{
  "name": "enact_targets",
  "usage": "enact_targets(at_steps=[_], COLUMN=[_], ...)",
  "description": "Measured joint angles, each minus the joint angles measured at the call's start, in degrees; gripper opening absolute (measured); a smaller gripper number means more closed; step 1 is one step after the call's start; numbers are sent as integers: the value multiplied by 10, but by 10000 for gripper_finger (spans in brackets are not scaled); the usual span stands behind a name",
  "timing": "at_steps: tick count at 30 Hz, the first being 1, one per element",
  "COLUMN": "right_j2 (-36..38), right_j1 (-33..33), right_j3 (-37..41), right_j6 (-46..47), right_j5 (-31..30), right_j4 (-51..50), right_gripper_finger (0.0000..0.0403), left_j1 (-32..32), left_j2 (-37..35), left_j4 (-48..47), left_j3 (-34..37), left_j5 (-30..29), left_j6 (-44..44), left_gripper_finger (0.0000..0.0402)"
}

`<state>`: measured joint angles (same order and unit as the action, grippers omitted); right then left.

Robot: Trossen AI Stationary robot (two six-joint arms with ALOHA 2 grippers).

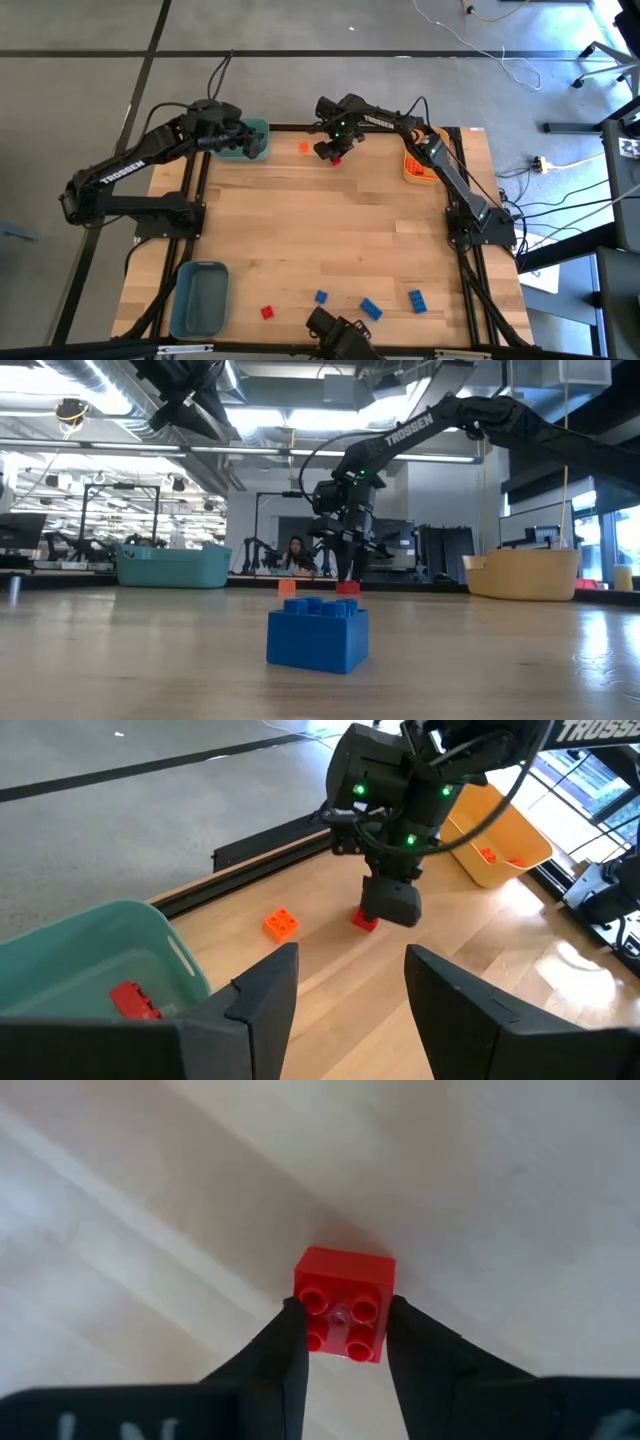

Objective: Sort & place blocks by color
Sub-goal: Put the red game piece into the green bin

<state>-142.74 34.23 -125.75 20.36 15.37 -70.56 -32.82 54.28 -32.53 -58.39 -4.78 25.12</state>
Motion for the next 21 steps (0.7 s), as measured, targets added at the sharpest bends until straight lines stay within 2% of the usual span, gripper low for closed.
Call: enact_targets(at_steps=[3, 9, 15, 21], right_j2=[-1, -1, -2, -3], right_j1=[-10, -29, -43, -67], right_j3=[0, 0, -1, -38], right_j6=[-23, -52, -44, -26], right_j5=[14, 6, 26, 27], right_j4=[0, -3, -6, -5], right_gripper_finger=[111, 107, 108, 109], left_j1=[0, 0, 0, 0], left_j2=[0, 0, 0, 0], left_j4=[0, 0, 0, 0], left_j3=[0, 0, 0, 0], left_j5=[0, 0, 0, 0], left_j6=[-2, -2, -2, -3], left_gripper_finger=[177, 177, 177, 177])
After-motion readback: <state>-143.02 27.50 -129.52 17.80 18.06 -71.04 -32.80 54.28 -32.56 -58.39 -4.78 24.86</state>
